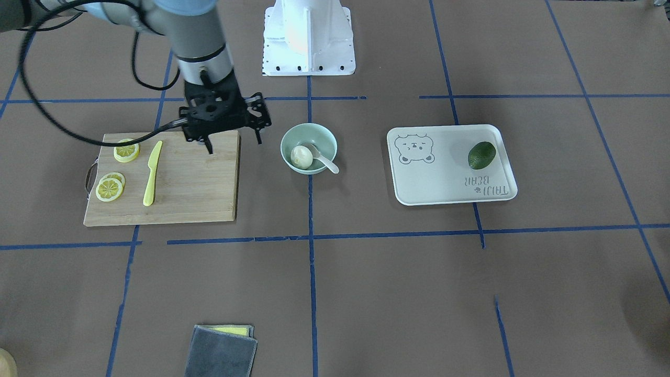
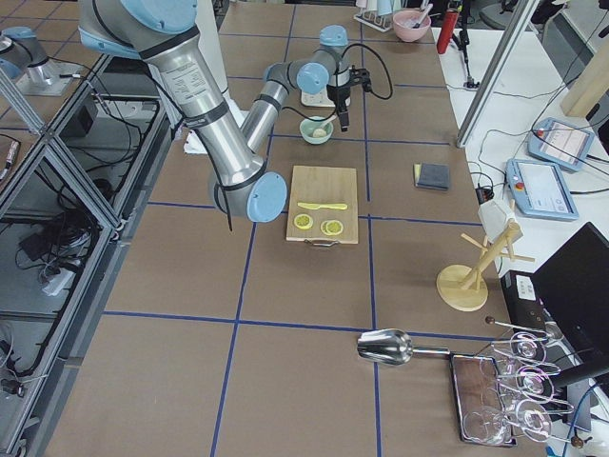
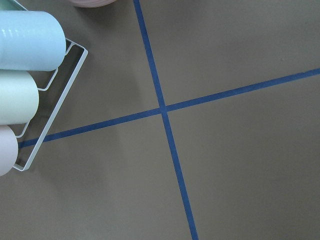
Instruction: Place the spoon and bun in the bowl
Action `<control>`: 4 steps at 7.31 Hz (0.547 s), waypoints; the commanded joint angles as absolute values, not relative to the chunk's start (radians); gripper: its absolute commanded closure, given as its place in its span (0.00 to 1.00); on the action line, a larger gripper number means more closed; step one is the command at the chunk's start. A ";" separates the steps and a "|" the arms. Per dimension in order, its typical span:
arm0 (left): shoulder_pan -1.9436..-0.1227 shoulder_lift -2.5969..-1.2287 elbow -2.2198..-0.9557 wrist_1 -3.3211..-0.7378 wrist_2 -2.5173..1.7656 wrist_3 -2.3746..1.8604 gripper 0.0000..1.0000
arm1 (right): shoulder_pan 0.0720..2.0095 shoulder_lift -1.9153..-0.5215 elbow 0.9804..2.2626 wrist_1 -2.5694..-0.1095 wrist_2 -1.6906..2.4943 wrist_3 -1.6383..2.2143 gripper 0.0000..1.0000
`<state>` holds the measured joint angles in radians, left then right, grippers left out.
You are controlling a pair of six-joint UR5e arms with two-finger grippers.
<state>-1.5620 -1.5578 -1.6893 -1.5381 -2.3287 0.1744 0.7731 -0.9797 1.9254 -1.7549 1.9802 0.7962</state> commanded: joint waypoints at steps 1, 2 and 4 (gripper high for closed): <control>-1.563 -1.557 -1.667 -1.539 -2.329 0.176 0.00 | 1.085 -1.128 1.927 -1.761 2.213 0.378 0.00; -1.562 -1.551 -1.680 -1.537 -2.329 0.175 0.00 | 1.191 -1.211 1.921 -1.763 2.256 0.184 0.00; -1.562 -1.551 -1.677 -1.537 -2.332 0.173 0.00 | 1.320 -1.404 1.872 -1.746 2.240 -0.065 0.00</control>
<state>-1.5618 -1.5517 -1.6752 -1.5372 -2.3306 0.1741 1.2333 -1.2698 1.8970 -1.7588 2.2491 0.0981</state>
